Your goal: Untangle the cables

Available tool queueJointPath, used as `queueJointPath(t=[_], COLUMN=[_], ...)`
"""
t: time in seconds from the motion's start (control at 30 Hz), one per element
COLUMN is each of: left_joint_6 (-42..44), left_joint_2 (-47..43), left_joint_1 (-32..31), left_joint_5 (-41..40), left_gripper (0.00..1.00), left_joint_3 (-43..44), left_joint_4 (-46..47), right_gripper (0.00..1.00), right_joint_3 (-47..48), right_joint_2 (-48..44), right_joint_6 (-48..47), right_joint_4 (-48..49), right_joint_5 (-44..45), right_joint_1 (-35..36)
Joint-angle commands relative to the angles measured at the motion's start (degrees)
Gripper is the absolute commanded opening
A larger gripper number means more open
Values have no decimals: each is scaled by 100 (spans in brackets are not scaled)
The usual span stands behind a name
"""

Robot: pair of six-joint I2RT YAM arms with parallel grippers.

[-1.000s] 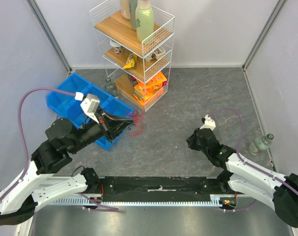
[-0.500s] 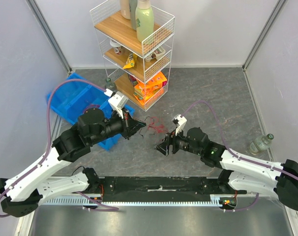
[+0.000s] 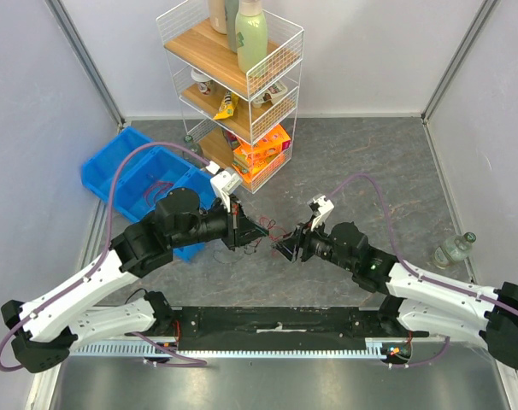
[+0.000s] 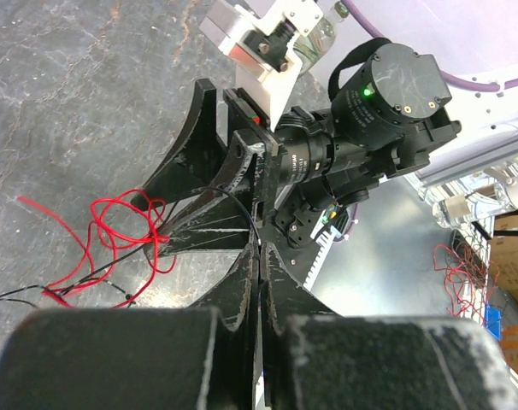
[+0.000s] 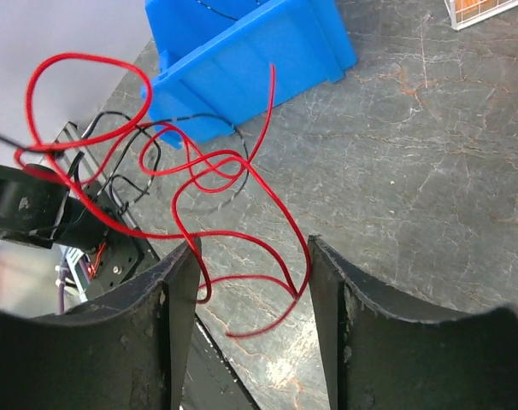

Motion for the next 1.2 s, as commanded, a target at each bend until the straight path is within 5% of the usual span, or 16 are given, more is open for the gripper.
queueJointPath(t=[0.0,0.2,0.3,0.4,0.43,0.57,0.9,1.17], left_joint_6=[-151,-186,-133,24,95,402,947,1343], left_joint_2=[-69,-156,-200,-297,-332,-534,-1974,-2538], left_joint_1=[-12,-12,-12,-12,-12,-12,-12,-21], left_joint_5=[303,329,276,171,153,13,-2490,-3283], left_gripper=[2,2,2,2,2,2,2,2], left_joint_3=[41,-29,6,163,225,603,1051,1666], left_joint_4=[358,340,253,68,7,-327,-943,-1241], right_gripper=[63,59,37,2,0,0,0,0], right_joint_3=[67,40,58,137,155,155,-329,-381], right_joint_2=[122,236,175,157,166,140,-133,-106], right_joint_6=[32,85,137,383,575,1568,1808,1694], right_joint_4=[323,360,123,-736,-1053,-2565,-3464,-3552], right_joint_5=[121,59,480,1532,1989,3468,3022,2715], right_joint_1=[1,10,1,1,1,-287,-1993,-2776])
